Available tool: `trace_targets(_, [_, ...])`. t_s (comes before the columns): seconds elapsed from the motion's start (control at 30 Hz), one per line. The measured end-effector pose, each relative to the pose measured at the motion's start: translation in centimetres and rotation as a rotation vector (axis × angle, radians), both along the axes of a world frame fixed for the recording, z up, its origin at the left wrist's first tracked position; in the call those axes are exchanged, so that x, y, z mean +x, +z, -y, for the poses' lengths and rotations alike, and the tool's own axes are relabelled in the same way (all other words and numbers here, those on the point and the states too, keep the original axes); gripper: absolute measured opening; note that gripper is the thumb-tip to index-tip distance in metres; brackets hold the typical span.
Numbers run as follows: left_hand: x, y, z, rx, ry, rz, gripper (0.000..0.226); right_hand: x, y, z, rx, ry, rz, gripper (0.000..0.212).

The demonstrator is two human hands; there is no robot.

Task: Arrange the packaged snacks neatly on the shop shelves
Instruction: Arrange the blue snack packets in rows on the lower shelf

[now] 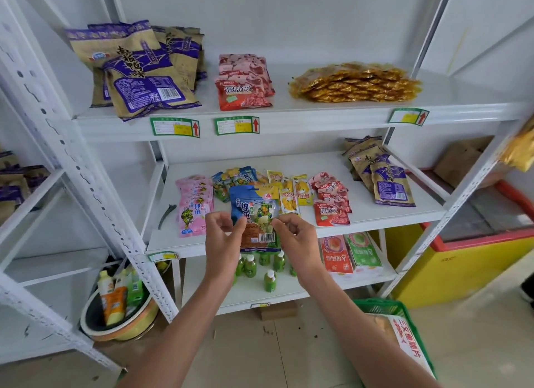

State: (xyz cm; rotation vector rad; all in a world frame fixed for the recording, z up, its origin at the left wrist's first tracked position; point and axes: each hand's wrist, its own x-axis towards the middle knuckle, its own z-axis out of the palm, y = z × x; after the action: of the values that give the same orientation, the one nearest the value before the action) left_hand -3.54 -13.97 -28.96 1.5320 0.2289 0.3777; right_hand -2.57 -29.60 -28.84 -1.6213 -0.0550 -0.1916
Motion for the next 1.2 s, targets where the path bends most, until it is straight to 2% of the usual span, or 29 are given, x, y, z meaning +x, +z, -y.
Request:
trace_targets(0.1, [-0.4, -0.6, -0.2, 0.135, -0.021, 0.069, 0.032, 0.0, 0.2, -0.4, 0.0, -0.041, -0.016, 0.015])
trace_targets(0.17, [-0.4, -0.6, -0.1, 0.152, -0.051, 0.028, 0.029, -0.3, 0.4, -0.9, -0.013, -0.079, -0.013, 0.014])
trace_targets(0.3, [-0.2, -0.8, 0.5, 0.018, -0.18, -0.021, 0.038, -2.5, 1.3, -3.7, -0.021, 0.022, 0.037, 0.02])
trace_targets(0.37, [-0.6, -1.0, 1.0, -0.108, -0.23, -0.03, 0.033, -3.0, 1.1, -5.0, -0.041, 0.072, 0.022, 0.028])
trace_targets(0.5, [-0.1, -2.6, -0.1, -0.131, -0.201, -0.129, 0.042, -1.9, -1.2, -4.7, -0.237, -0.071, -0.02, 0.01])
trace_targets(0.57, [0.9, -3.6, -1.4, -0.153, -0.193, -0.209, 0.048, -0.9, -2.7, -3.6, -0.338, -0.099, -0.13, 0.037])
trace_targets(0.6, [1.5, -4.1, -1.9, -0.151, -0.211, -0.237, 0.048, -0.3, -3.4, -3.1, -0.362, -0.075, -0.178, 0.043])
trace_targets(0.63, [2.1, -4.7, -2.2, -0.137, -0.231, -0.257, 0.048, 0.4, -4.0, -2.7, -0.369, -0.041, -0.202, 0.038])
trace_targets(0.7, [3.6, -6.0, -2.8, -0.061, -0.248, -0.267, 0.053, 2.1, -5.3, -2.2, -0.36, 0.007, -0.194, 0.018])
trace_targets(0.77, [5.5, -7.6, -3.4, 0.025, -0.247, -0.242, 0.057, 4.1, -6.9, -1.9, -0.355, 0.006, -0.188, 0.027])
trace_targets(0.9, [9.5, -10.6, -3.8, 0.135, -0.204, -0.229, 0.027, 8.8, -10.0, -1.2, -0.413, 0.029, -0.289, 0.023])
trace_targets(0.97, [11.4, -11.7, -3.8, 0.276, -0.14, -0.208, 0.03, 11.7, -11.3, -0.9, -0.438, 0.027, -0.327, 0.023])
trace_targets(1.07, [14.0, -13.3, -4.1, 0.58, -0.02, -0.116, 0.057, 16.5, -13.2, -1.1, -0.523, 0.059, -0.361, 0.026])
trace_targets(1.2, [16.5, -15.8, -4.1, 1.017, -0.11, -0.147, 0.064, 21.0, -14.6, -2.5, -0.741, 0.139, -0.327, 0.029])
